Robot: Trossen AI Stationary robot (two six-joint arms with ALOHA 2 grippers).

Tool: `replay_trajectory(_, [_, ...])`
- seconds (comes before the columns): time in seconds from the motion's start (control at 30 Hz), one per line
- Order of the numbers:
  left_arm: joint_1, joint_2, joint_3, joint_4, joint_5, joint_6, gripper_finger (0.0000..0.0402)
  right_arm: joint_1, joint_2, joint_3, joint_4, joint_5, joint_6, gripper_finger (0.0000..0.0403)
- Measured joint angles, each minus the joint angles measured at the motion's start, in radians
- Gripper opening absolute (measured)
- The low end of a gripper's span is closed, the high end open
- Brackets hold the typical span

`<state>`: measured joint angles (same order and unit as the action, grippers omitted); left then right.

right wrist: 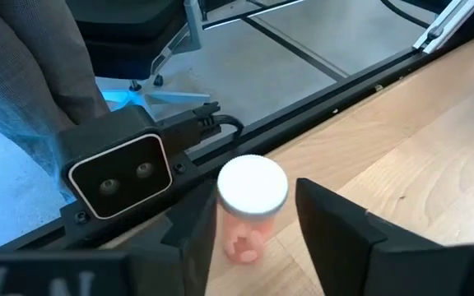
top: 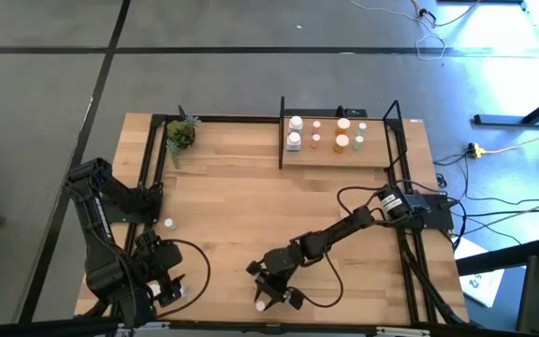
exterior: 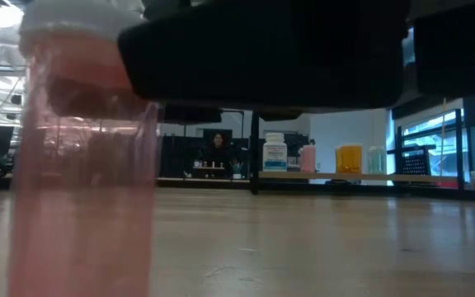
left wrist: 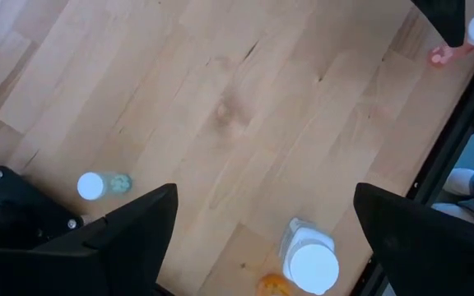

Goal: Pick and place medicine bottles onto shelf by color
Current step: Put the pink pill bottle on the shelf aligned with the other pink pill bottles

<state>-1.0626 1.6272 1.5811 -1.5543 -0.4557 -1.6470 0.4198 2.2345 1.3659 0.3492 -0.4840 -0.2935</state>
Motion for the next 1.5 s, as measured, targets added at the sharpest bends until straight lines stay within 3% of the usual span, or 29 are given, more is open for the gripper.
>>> replay_trajectory(0.27, [0.0,0.0,0.0,0.0,0.0,0.0,0.0363,0.0,0.0,0.0,0.0,-0.007,0.0,0.0134])
replay_trajectory(0.57, [0.0,0.0,0.0,0.0,0.0,0.0,0.0363,-0.003,-0.001,0.0,0.0,-0.007,0.005,0.0132])
replay_trajectory(0.9, [0.0,0.0,0.0,0.0,0.0,0.0,0.0363,-0.052,-0.007,0.041,-0.01,-0.022,0.135,0.0132])
replay_trajectory(1.5, [0.0,0.0,0.0,0.002,0.0,0.037,0.0363,-0.13,-0.231,0.063,-0.285,0.024,0.14,0.0132])
